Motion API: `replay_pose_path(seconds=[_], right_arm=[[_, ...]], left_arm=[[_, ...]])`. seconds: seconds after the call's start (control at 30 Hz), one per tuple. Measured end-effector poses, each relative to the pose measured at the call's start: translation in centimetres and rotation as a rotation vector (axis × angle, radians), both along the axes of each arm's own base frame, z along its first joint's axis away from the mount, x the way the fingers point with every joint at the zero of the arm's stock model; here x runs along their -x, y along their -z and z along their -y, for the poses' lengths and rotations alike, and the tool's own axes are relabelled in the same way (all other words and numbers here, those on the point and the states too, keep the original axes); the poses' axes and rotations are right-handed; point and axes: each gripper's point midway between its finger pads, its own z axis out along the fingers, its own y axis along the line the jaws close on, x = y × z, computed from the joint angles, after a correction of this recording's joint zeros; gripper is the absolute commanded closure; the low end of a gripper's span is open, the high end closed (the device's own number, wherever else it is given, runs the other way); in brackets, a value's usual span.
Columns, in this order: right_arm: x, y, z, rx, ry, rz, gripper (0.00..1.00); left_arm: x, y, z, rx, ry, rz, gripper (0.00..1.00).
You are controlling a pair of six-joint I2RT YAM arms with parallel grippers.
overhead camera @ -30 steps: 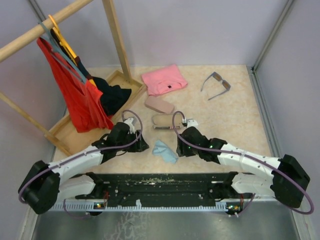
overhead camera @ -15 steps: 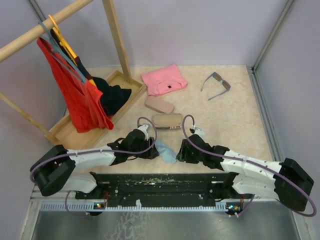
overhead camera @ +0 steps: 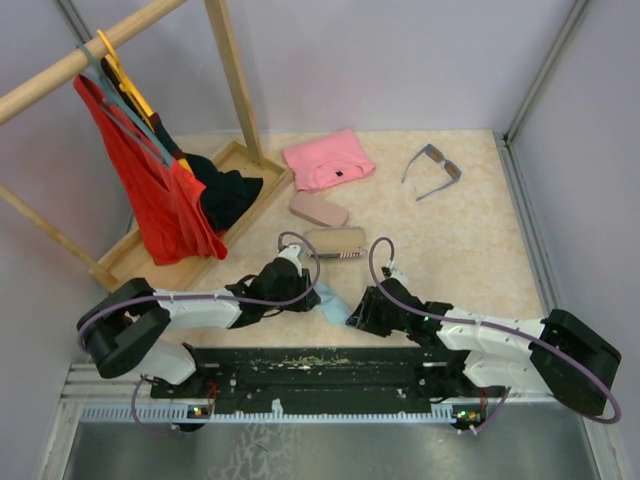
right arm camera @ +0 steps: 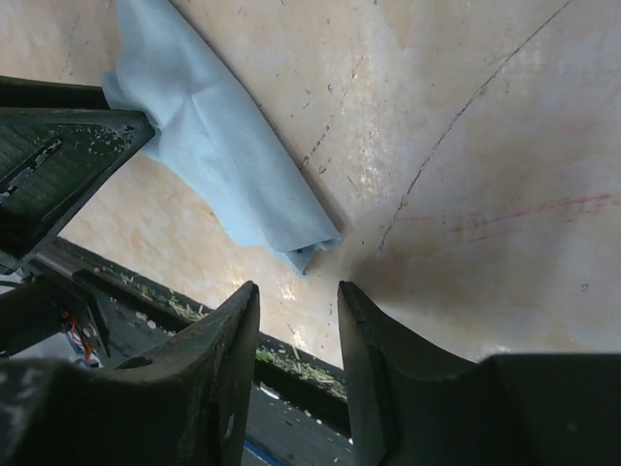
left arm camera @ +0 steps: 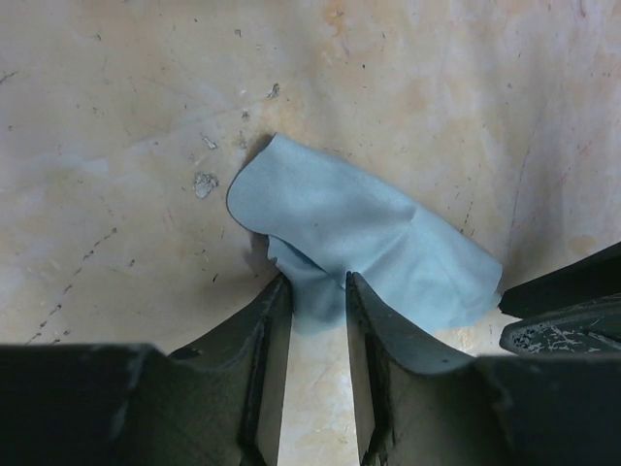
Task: Organize the sunglasses
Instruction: Fold the glasses cleaning cloth at the center of the board.
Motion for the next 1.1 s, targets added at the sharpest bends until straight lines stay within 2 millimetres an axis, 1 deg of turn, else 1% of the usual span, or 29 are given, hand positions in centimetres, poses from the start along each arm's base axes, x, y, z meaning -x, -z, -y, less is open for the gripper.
replay_pose_path(seconds=[0.13,0.23,0.27,0.33,0.4,0.57,0.6,0.63,0.67,0.73,0.77,0.83,0.9,0.97,1.1], right_arm=[[-0.4,0.1,-0.6,-0.031,0.027,-0.004,0.75],[-0.9,0.2,-0.6,-0.035,0.051,0.005,0.88],[-1.0,0.3,-0.5,-0.033,0.06,0.011,0.91],[-1.4,0.4,-0.3,-0.024,0.077,0.022,0.97],[-1.7,0.5,0.0,-0.012,0.085,0.03,1.0],[-2.7,0.9,1.2,0.049,0.093,0.058,1.0],[-2.9,0.8,1.3,0.06,0.089,0.064,1.0],[-3.1,0.7,1.5,0.069,0.085,0.071,1.0],[-3.4,0.5,1.6,0.079,0.078,0.08,0.95],[-3.9,0.2,1.8,0.104,0.061,0.1,0.81],[-4.1,0.1,1.9,0.121,0.048,0.109,0.76],[-4.3,-0.2,2.1,0.153,0.018,0.127,0.69],[-4.4,-0.4,2.4,0.195,-0.018,0.146,0.65],[-4.4,-0.9,2.8,0.228,-0.058,0.178,0.62],[-4.3,-2.5,3.2,0.245,-0.151,0.27,0.6]], left_arm=[[-0.1,0.3,0.5,0.002,0.006,0.011,0.81],[0.1,0.4,0.8,0.0,0.015,0.015,0.98],[0.2,0.5,0.8,0.0,0.018,0.015,1.0],[0.4,0.5,1.0,0.001,0.024,0.016,1.0],[0.6,0.4,1.1,-0.001,0.029,0.019,1.0],[2.4,0.4,1.1,-0.007,0.046,0.002,1.0],[3.0,0.5,0.9,-0.009,0.047,-0.006,0.98],[3.4,0.5,0.8,-0.008,0.048,-0.013,0.94],[3.9,0.5,0.7,-0.008,0.05,-0.021,0.9],[4.7,0.5,0.3,-0.007,0.045,-0.036,0.81],[4.9,0.5,0.0,-0.007,0.04,-0.042,0.75],[5.1,0.4,-0.4,-0.013,0.022,-0.047,0.69],[4.9,0.2,-1.0,-0.029,-0.001,-0.042,0.64],[4.8,0.1,-1.7,-0.049,-0.023,-0.035,0.59],[4.4,0.0,-3.2,-0.098,-0.068,-0.019,0.58]])
